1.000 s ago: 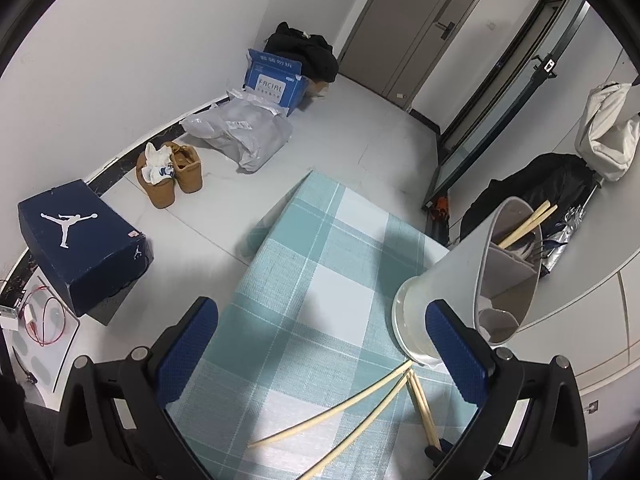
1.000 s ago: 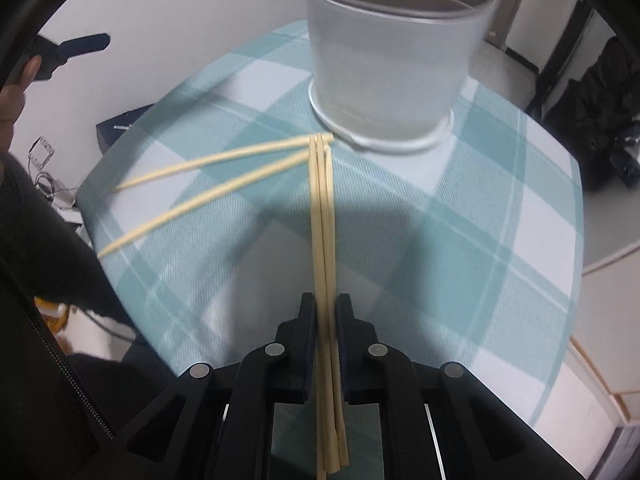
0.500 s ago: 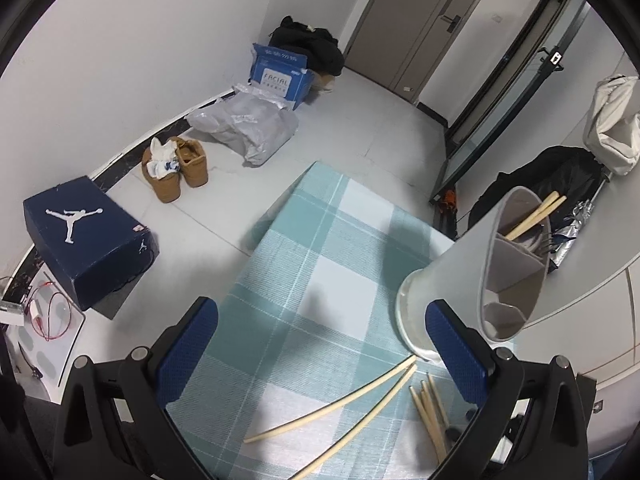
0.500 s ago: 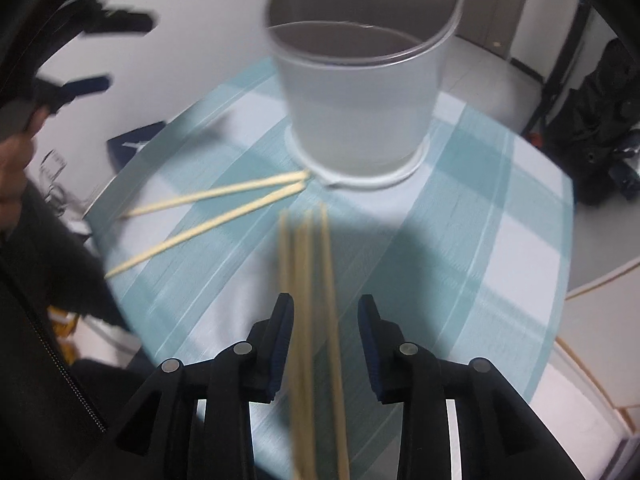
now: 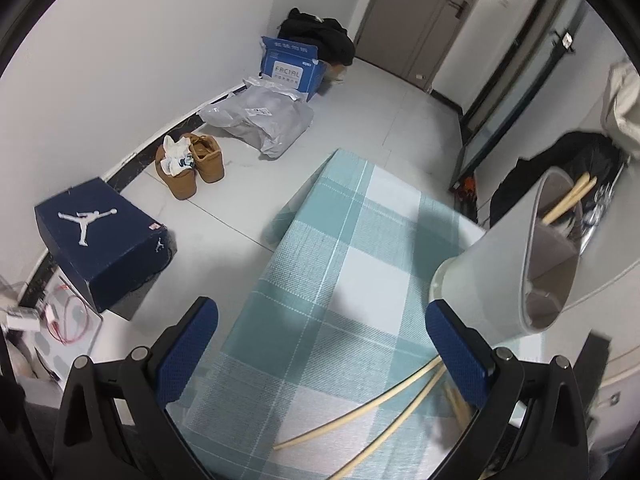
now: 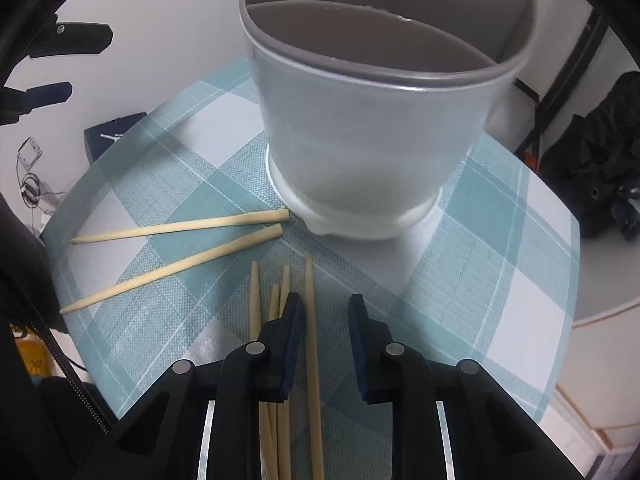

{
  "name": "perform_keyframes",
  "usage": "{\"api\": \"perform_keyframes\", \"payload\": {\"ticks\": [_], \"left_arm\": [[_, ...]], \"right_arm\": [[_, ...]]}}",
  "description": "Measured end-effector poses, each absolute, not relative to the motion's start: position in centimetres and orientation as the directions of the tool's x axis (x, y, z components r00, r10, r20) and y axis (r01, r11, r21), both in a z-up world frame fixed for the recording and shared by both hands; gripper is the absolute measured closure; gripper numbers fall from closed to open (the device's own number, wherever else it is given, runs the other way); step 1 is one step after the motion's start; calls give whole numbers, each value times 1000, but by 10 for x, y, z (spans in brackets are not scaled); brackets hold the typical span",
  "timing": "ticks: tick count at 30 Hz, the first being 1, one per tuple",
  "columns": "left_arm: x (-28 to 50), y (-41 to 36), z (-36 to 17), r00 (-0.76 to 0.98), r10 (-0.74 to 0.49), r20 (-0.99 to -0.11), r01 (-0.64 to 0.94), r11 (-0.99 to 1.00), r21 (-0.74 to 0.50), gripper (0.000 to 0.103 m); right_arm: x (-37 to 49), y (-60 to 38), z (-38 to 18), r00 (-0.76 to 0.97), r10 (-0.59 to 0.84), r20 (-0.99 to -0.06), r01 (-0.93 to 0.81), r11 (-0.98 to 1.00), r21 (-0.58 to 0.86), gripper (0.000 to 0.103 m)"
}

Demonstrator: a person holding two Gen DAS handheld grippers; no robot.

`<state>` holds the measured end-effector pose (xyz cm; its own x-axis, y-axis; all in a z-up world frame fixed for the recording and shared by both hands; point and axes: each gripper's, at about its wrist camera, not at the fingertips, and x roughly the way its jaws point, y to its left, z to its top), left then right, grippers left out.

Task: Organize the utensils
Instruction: 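Lift the chopsticks with the right tool while the left tool lowers toward the chopsticks, then close the left tool on a chopstick while the right tool carries chopsticks over the holder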

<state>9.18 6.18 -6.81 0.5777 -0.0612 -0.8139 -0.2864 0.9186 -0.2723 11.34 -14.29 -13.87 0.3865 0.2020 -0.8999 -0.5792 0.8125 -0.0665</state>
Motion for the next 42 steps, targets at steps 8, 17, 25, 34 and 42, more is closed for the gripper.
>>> {"api": "perform_keyframes", "payload": {"ticks": [8, 17, 25, 34, 42], "left_arm": [[93, 42, -86, 535, -55, -843, -135, 979, -150, 1], [90, 8, -100, 484, -74, -872, 41, 997, -62, 1], [98, -10, -114, 416, -25, -909, 168, 985, 50, 2], [101, -19, -119, 359, -85, -930, 281, 960, 20, 46], [108, -16, -112, 311, -136, -941, 272, 961, -49, 91]], "right_arm": [[122, -147, -141, 366, 275, -889, -566, 824, 22, 99], [125, -199, -110, 419, 367, -830, -472, 870, 147, 99], [132, -255, -70, 530, 443, -723, -339, 892, 298, 99], [129, -286, -43, 612, 468, -638, -267, 881, 391, 99], [130, -291, -39, 633, 484, -604, -260, 868, 422, 99]]}}
